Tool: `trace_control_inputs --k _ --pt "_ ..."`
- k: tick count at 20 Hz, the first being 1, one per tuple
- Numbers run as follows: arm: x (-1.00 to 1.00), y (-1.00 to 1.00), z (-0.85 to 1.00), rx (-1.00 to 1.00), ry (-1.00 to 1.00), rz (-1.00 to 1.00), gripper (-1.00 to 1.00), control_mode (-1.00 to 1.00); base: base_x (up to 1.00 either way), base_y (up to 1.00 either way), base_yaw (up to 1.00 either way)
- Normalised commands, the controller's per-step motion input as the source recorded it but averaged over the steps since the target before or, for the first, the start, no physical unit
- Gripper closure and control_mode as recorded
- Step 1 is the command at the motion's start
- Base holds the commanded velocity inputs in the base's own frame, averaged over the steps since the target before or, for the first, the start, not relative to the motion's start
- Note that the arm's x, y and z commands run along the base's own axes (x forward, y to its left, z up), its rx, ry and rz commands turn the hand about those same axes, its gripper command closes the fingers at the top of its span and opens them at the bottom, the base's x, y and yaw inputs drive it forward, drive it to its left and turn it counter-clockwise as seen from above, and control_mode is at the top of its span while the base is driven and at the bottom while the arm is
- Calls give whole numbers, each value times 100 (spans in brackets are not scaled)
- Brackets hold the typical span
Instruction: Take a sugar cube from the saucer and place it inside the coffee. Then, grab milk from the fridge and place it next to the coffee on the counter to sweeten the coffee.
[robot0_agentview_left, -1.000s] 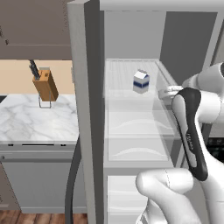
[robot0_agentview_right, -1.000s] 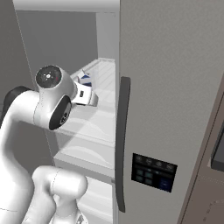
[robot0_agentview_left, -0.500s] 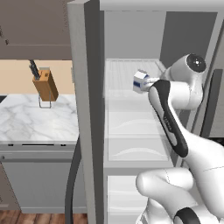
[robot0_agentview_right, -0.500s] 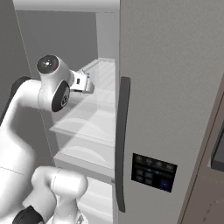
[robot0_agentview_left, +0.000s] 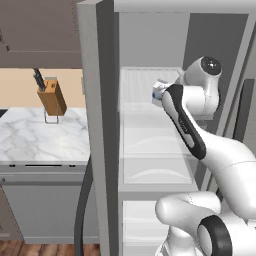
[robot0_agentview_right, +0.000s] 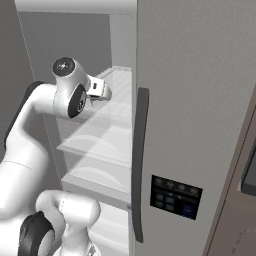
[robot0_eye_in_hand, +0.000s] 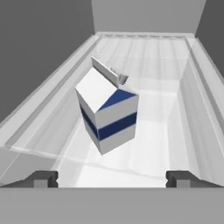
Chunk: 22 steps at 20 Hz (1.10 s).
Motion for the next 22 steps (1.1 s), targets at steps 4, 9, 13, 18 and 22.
trace_control_inputs --k 4,9,13,18,22 --pt "55 0 -14 -3 0 0 -100 -100 0 0 0" --pt "61 0 -9 -1 0 0 -100 -100 0 0 0" --pt "50 0 -2 0 0 0 -100 -100 0 0 0" --pt "22 0 0 0 0 0 -100 -100 0 0 0" --pt "18 0 -1 0 0 0 100 -100 0 0 0"
